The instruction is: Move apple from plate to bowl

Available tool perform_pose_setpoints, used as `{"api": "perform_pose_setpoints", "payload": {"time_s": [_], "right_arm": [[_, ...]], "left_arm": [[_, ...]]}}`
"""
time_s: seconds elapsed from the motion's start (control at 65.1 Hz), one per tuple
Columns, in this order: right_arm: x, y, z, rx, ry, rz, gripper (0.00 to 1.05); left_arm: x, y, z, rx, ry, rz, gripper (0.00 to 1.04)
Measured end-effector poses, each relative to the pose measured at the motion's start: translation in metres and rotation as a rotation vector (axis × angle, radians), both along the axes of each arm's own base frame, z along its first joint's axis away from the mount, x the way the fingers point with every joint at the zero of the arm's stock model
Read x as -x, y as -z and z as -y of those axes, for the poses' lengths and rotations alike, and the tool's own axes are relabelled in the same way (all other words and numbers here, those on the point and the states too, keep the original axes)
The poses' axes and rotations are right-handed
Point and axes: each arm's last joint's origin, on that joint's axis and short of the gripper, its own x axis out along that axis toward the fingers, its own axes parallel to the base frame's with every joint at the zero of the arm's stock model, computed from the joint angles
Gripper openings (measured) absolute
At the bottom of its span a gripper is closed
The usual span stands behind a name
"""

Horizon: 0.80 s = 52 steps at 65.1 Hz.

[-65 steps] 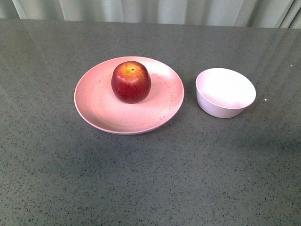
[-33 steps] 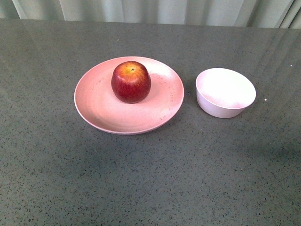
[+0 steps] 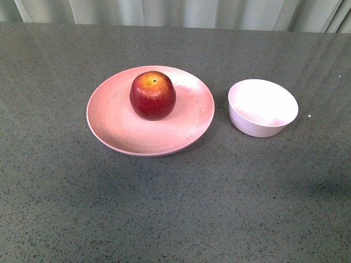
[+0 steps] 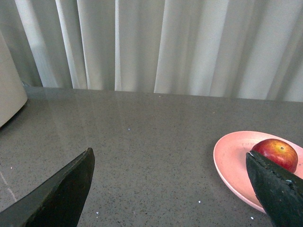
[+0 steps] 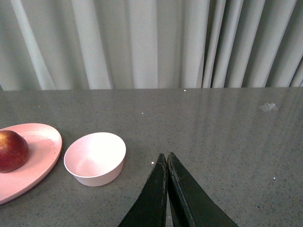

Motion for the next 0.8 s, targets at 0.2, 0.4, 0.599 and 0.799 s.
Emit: {"api": "perform_pose_setpoints", "payload": {"time_s": [0.2, 0.4, 0.599, 0.799], "right_arm": [[0.000, 0.000, 0.000, 0.001, 0.000, 0.001, 0.19], [0.000, 0.000, 0.000, 0.000, 0.001, 0.001, 0.54], [0.000, 0.000, 0.000, 0.000, 0.000, 0.002, 0.89], [0.000, 0.000, 0.000, 0.000, 0.000, 0.002, 0.96]], "left_arm": [[0.000, 0.000, 0.000, 0.000, 0.000, 0.000, 0.96], [-0.001, 0.000, 0.001, -0.006, 0.156, -0.191, 0.96], [-0.046, -0.020, 0.023, 0.013, 0.419, -0.416, 0.96], [-0.103, -0.029, 0.067, -0.024, 0.521, -0.382, 0.96]]}}
